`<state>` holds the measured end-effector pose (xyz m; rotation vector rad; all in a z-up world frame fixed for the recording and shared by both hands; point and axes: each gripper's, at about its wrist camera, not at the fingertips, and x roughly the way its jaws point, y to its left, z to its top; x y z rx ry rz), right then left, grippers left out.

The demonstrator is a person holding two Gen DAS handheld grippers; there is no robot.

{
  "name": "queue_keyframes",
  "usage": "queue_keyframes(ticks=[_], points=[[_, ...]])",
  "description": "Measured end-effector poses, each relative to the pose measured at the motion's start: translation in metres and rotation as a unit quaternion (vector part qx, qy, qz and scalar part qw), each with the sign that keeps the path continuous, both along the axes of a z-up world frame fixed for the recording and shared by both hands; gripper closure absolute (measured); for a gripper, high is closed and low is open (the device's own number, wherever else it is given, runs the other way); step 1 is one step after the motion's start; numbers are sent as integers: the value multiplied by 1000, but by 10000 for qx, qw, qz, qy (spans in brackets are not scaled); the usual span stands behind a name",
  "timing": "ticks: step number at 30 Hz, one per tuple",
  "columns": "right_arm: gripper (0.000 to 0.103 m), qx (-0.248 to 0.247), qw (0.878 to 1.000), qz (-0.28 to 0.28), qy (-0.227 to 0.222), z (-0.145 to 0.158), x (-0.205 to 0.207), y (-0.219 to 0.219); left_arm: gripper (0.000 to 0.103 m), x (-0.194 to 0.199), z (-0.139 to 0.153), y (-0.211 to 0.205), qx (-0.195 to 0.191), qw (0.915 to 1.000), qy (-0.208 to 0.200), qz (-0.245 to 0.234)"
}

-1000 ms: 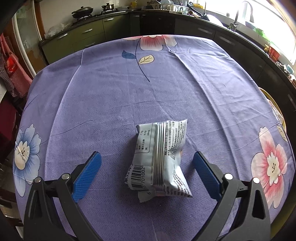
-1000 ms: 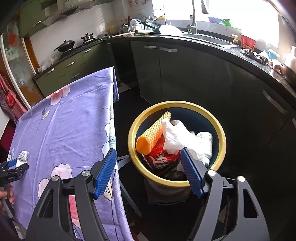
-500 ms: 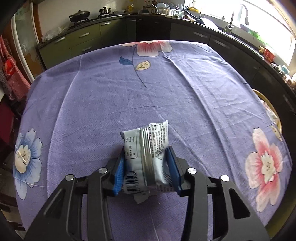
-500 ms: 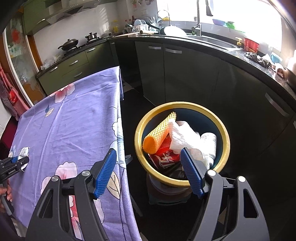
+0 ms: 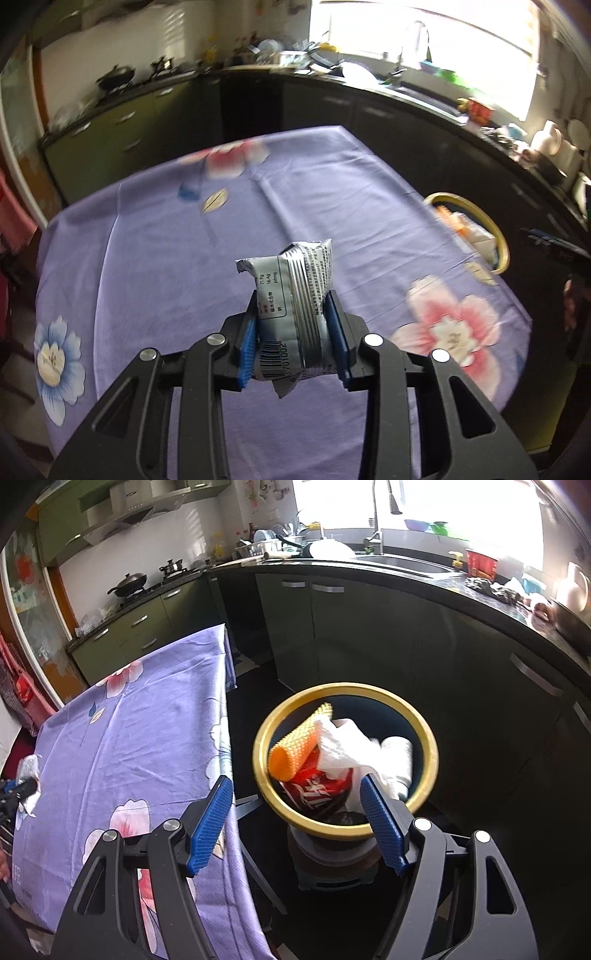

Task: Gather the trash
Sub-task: 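Grasp the silver snack wrapper with the left tool, then carry the snack wrapper over the bin and open the left tool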

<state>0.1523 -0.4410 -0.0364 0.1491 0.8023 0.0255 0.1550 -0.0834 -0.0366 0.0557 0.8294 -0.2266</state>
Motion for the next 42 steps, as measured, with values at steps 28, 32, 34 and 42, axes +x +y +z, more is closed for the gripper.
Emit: queue_keyframes(ticks=[28, 32, 34, 42], points=[[32, 248, 9893, -1372, 433, -61, -65, -122, 68, 154, -46, -375, 14, 9586, 962, -2682], [32, 283, 9892, -1353, 487, -66, -65, -118, 49, 174, -67, -390, 181, 9620, 1150, -2472], [32, 295, 9893, -1342, 484, -67, -64, -117, 31, 182, -72, -391, 161, 9643, 1161, -2376], [32, 321, 9911, -1234, 386, -58, -70, -101, 25, 158, -28, -340, -252, 9724, 490, -2267]])
